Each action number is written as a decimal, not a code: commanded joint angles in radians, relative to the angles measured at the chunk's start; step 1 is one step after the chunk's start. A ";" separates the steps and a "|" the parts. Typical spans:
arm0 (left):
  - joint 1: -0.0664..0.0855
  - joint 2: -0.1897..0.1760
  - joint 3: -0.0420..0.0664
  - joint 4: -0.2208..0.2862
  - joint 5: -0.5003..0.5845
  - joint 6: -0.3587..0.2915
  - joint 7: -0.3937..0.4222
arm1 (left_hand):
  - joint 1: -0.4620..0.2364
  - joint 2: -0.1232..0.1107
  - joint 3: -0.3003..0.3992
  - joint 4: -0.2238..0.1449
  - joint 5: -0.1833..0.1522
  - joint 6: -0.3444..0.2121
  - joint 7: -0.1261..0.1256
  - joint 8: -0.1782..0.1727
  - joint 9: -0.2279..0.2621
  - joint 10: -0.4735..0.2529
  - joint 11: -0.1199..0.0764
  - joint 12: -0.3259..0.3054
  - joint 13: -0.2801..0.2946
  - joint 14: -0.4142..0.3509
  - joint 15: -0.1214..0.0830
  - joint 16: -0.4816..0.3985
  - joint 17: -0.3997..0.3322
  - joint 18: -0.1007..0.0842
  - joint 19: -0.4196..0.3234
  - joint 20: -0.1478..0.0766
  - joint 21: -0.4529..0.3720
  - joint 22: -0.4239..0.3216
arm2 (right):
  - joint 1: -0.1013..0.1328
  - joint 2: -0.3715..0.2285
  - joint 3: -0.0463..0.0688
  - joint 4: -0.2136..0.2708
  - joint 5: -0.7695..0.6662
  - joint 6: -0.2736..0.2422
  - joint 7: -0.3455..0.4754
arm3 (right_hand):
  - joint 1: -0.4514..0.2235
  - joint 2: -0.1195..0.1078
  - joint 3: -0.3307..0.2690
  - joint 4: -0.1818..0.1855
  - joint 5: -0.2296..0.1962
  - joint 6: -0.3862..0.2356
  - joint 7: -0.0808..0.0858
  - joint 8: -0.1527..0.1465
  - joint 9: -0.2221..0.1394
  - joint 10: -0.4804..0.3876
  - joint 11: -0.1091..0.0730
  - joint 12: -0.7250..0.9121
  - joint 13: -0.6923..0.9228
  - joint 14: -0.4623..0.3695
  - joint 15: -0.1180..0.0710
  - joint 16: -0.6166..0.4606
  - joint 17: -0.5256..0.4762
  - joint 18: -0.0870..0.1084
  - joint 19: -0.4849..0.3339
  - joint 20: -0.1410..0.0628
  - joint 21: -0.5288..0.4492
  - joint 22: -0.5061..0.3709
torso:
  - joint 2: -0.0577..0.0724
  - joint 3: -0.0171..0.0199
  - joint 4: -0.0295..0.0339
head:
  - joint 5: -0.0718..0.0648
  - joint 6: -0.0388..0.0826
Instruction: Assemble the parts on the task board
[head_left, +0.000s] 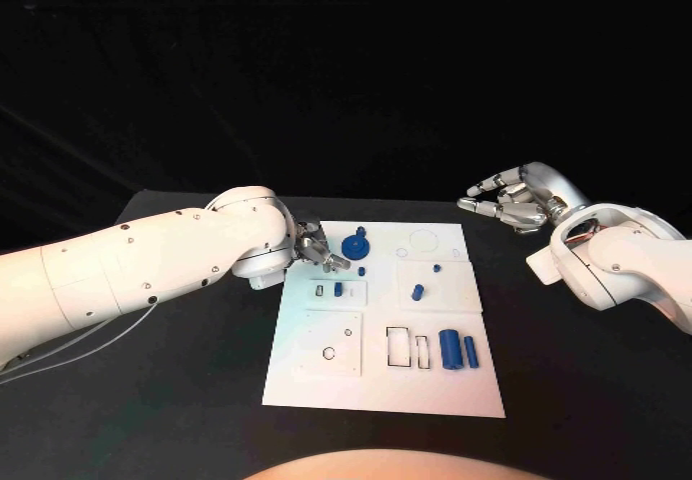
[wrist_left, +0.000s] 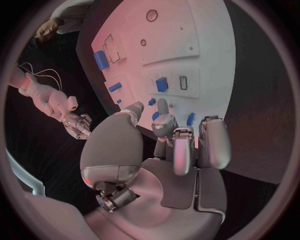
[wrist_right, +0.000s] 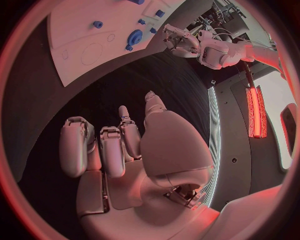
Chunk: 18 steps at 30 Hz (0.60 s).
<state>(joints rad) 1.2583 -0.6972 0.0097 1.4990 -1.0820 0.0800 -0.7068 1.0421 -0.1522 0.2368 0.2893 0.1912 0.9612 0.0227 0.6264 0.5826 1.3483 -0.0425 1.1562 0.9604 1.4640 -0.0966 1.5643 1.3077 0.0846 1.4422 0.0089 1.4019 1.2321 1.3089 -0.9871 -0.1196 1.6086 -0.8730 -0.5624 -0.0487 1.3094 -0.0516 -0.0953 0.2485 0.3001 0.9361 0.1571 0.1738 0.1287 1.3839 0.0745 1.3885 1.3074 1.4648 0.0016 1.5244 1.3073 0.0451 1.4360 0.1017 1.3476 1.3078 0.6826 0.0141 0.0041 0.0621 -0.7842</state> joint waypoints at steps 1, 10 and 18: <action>0.010 0.000 0.002 -0.023 0.017 -0.002 -0.005 | 0.017 0.012 -0.021 0.000 0.003 -0.010 0.009 -0.015 -0.007 -0.022 0.003 -0.019 -0.023 0.104 0.000 0.002 0.255 -0.015 -0.002 0.000 -0.005 -0.015 | -0.001 0.002 0.000 0.000 -0.007 0.003 0.012 | -0.009 0.002 -0.005 -0.003 0.003 -0.003 -0.006 0.005 -0.002 -0.005 -0.005 -0.003 0.041 0.077 -0.006 -0.003 0.143 0.018 -0.008 0.000 -0.005 0.055 | 0.000 0.0010 0.0003 | 0.000 0.002; 0.023 0.014 0.009 -0.081 0.041 -0.011 0.021 | 0.076 0.035 -0.071 0.000 0.005 -0.052 0.036 -0.066 -0.044 -0.108 0.028 -0.121 -0.158 0.096 0.020 -0.015 0.224 -0.003 -0.031 0.014 -0.044 -0.081 | -0.001 0.002 0.000 -0.001 -0.007 0.004 0.011 | -0.009 0.001 -0.006 -0.002 0.003 -0.003 -0.006 0.005 -0.002 -0.004 -0.005 -0.003 0.042 0.077 -0.006 -0.003 0.143 0.018 -0.008 0.000 -0.004 0.055 | 0.002 -0.0005 -0.0021 | -0.004 0.008; 0.038 0.042 0.011 -0.174 0.029 0.024 0.031 | 0.087 0.038 -0.079 -0.001 0.005 -0.051 0.038 -0.070 -0.049 -0.111 0.029 -0.125 -0.165 0.096 0.021 -0.015 0.225 -0.003 -0.031 0.016 -0.045 -0.081 | -0.001 0.005 0.000 -0.002 -0.007 0.005 0.010 | -0.009 0.000 -0.008 -0.002 0.003 -0.003 -0.006 0.005 -0.002 -0.003 -0.005 -0.001 0.043 0.077 -0.006 -0.003 0.144 0.017 -0.007 0.000 -0.003 0.057 | 0.002 0.0005 0.0009 | -0.005 0.009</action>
<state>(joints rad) 1.2933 -0.6608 0.0200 1.3352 -1.0578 0.0786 -0.6948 1.1169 -0.1145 0.1643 0.2908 0.1913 0.9142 0.0586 0.5599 0.5348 1.2410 -0.0142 1.0334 0.7969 1.4677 -0.0821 1.5535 1.3075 0.0847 1.4132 0.0231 1.3619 1.1506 1.3084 -0.9837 -0.1196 1.6065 -0.8728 -0.5622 -0.0472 1.3095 -0.0516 -0.0981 0.2457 0.3001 0.9361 0.1570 0.1738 0.1280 1.3839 0.0745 1.3885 1.3073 1.4648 0.0016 1.5244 1.3081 0.0452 1.4360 0.1018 1.3476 1.3076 0.6845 0.0140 0.0038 0.0562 -0.7740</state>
